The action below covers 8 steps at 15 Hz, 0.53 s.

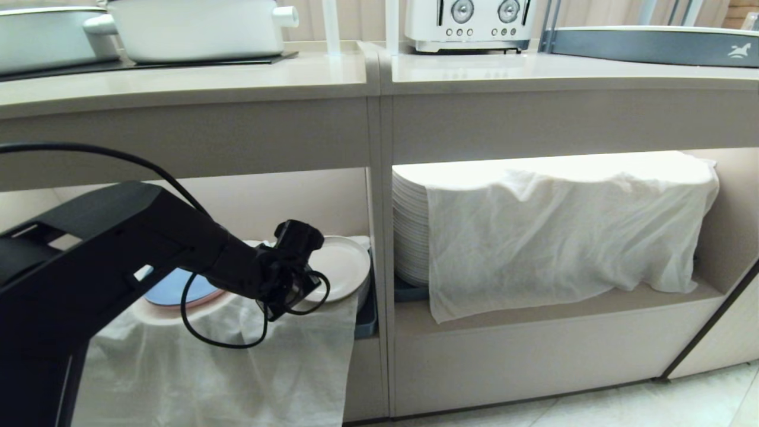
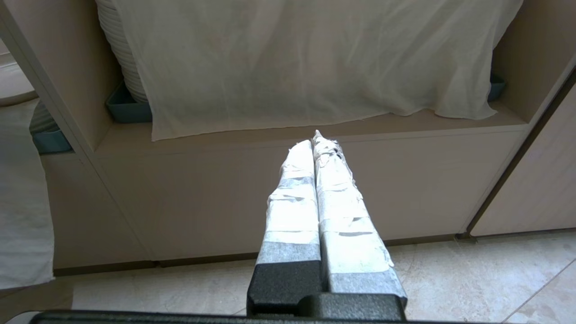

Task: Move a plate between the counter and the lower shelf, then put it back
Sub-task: Pick up the plate in the cupboard

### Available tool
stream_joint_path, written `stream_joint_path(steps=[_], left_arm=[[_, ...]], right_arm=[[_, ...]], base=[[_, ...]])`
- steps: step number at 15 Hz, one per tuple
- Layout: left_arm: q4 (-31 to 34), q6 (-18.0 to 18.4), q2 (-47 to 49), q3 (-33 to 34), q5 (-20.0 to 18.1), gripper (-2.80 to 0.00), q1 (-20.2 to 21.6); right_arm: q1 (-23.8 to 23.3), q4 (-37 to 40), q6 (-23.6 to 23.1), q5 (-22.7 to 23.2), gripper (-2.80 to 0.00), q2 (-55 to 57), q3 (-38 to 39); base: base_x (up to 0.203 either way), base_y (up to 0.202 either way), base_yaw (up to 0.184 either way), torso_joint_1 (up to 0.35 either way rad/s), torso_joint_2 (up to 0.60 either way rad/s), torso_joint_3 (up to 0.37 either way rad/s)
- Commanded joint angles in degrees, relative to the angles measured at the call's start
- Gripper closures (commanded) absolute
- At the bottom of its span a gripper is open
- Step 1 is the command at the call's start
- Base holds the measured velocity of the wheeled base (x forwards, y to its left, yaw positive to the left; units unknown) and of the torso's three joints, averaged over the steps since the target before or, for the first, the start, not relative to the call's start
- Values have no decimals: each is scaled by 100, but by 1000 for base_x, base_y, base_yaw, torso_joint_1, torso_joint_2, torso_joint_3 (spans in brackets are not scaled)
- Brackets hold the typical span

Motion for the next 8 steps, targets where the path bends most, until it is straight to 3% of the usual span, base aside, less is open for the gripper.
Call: stream_joint_path(steps=[1,4,8], left_arm=[[-2,-88,-171,134,13,0,14],[15,-327,-290,216,7,0,9],[15,-339,-508,590,-11,0,6]], right_arm=[[0,-1,-1,0,0,0,0],[0,-6,-1,0,0,0,0],[0,-1,-1,0,0,0,0]], base=[[0,0,0,0,0,0],[0,0,0,0,0,0],[0,0,0,0,0,0]])
